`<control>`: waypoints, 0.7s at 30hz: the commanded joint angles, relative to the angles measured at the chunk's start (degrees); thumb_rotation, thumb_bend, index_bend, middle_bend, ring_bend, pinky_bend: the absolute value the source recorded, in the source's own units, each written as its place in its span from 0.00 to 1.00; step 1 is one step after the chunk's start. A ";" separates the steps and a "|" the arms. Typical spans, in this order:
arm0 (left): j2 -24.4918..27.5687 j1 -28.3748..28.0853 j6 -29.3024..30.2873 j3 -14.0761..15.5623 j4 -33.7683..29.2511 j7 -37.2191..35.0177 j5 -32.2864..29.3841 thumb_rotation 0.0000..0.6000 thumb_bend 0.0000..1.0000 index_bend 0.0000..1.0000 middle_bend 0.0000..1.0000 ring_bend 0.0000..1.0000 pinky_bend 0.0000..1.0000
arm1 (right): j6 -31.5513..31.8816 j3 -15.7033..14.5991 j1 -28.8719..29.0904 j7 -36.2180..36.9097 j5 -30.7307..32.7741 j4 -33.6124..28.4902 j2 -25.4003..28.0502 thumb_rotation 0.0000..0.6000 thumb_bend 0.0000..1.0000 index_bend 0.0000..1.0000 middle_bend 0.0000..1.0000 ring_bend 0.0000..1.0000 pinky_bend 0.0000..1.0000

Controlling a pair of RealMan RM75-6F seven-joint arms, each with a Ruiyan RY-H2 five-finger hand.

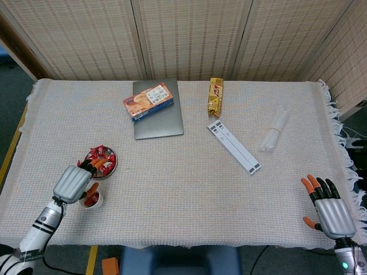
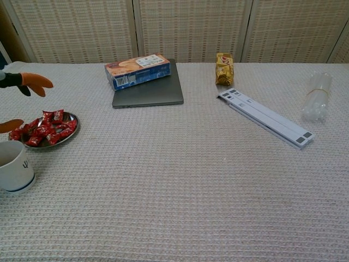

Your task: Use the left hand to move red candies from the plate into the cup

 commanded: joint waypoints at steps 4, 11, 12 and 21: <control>-3.64 -6.85 -13.49 -3.80 7.59 3.70 -11.66 1.00 0.39 0.08 0.14 0.20 1.00 | 0.03 0.08 -0.05 0.14 0.23 0.05 0.07 1.00 0.06 0.00 0.00 0.00 0.00; -7.91 -8.93 -16.40 -4.32 15.36 8.41 -16.90 1.00 0.39 0.08 0.14 0.19 1.00 | -0.68 0.15 0.23 0.11 0.71 0.07 0.03 1.00 0.06 0.00 0.00 0.00 0.00; -8.50 -9.18 -16.76 -4.39 16.45 8.78 -17.54 1.00 0.39 0.08 0.14 0.19 1.00 | -0.74 0.17 0.26 0.10 0.76 0.04 0.04 1.00 0.06 0.00 0.00 0.00 0.00; -9.56 -10.84 -21.75 -2.92 19.35 13.17 -22.37 1.00 0.39 0.14 0.14 0.20 1.00 | -0.99 0.25 0.38 -0.05 1.09 0.08 -0.04 1.00 0.06 0.00 0.00 0.00 0.00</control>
